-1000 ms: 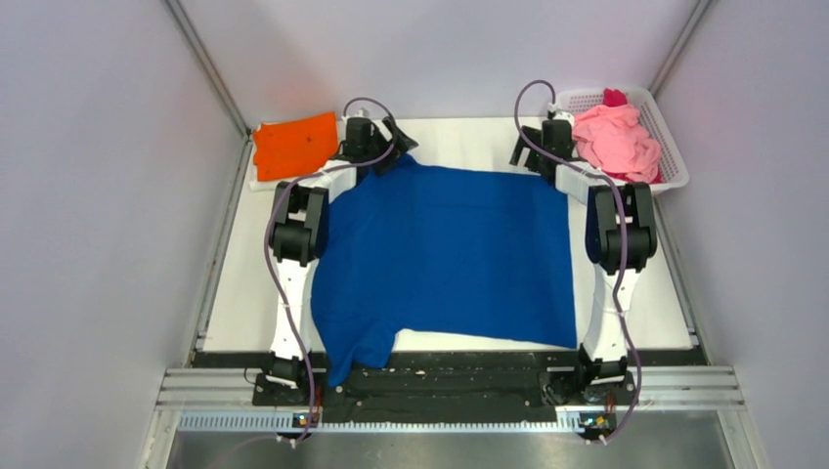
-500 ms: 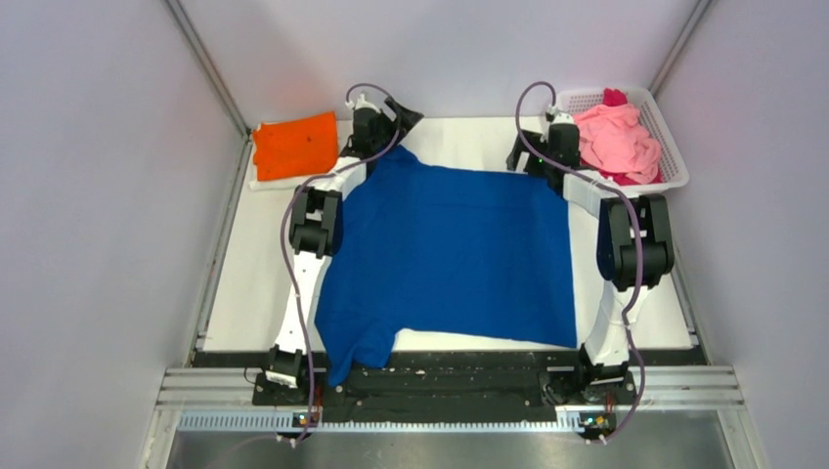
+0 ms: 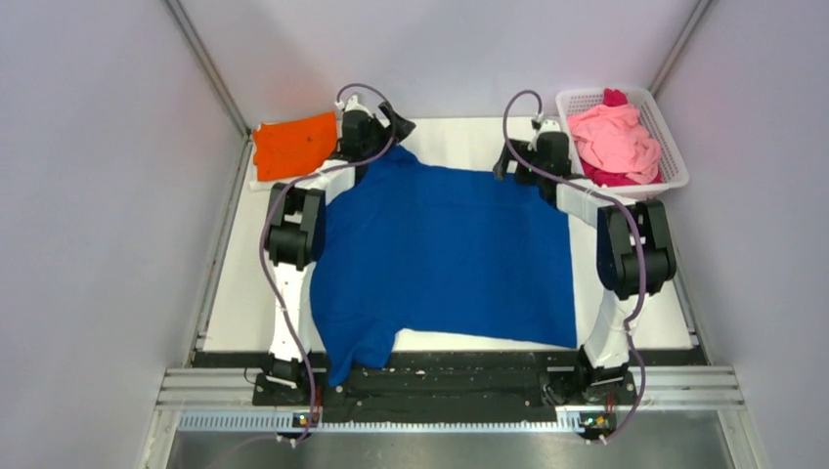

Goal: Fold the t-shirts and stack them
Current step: Flatten out the tshirt

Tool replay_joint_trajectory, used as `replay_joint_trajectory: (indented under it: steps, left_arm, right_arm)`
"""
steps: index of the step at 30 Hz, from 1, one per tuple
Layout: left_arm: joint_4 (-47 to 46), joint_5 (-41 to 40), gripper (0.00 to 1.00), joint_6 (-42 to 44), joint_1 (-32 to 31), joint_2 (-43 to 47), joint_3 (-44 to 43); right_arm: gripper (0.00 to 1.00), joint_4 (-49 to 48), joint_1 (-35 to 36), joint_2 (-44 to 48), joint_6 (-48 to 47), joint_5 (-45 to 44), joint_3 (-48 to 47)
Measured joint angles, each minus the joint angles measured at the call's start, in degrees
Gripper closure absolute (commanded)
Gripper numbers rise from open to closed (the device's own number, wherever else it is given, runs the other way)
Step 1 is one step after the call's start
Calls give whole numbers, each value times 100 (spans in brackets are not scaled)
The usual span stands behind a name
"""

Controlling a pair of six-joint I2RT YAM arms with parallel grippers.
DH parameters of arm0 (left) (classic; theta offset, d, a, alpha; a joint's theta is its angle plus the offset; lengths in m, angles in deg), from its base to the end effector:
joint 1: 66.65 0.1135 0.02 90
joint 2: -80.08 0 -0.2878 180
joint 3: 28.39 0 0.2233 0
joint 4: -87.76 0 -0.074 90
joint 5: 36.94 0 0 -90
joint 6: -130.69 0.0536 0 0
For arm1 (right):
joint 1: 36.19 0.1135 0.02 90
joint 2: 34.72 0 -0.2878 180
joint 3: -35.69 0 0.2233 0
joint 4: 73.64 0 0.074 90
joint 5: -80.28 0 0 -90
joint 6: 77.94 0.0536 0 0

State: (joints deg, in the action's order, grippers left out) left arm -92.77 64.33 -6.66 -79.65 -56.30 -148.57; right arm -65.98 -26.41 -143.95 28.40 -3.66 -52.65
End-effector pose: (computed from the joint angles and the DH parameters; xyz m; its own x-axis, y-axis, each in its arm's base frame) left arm 0.5478 -0.1372 0.2156 -0.4754 -0.6305 -0.6135 0.0801 0.6634 -0.7439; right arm 0.4279 0.0795 0.2448 -0.5252 0.1934 -0.8287 -0.1173 0.9481 0.2955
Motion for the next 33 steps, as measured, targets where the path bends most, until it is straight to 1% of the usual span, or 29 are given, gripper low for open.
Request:
replay_joint_trajectory:
  steps: [3,5,8,14,18,22,28,33]
  left_arm:
    - [-138,-205,1,109,-7,719,752]
    - [-232,-319,1,127,-7,981,1010]
    - [-236,-437,1,120,-7,1023,1095]
    - [262,-774,1,46,-15,872,1113]
    - [721,-1049,1,9,-31,739,1027]
    - [1108,-1213,1,-61,-46,505,723]
    - [1355,-1237,1,-140,-52,127,192]
    - [1375,-1220,1,-234,-57,-190,-249]
  right_arm:
    - [1,-66,85,120,105,-28,452]
    - [1,-66,133,195,179,-42,693]
    - [1,-66,175,306,243,-66,949]
    - [1,-96,229,516,319,-116,1126]
    - [1,-131,238,538,326,-151,1126]
    - [1,-127,245,538,326,-188,1126]
    - [1,-105,245,538,321,-221,1126]
    - [1,-63,245,538,321,-275,1126]
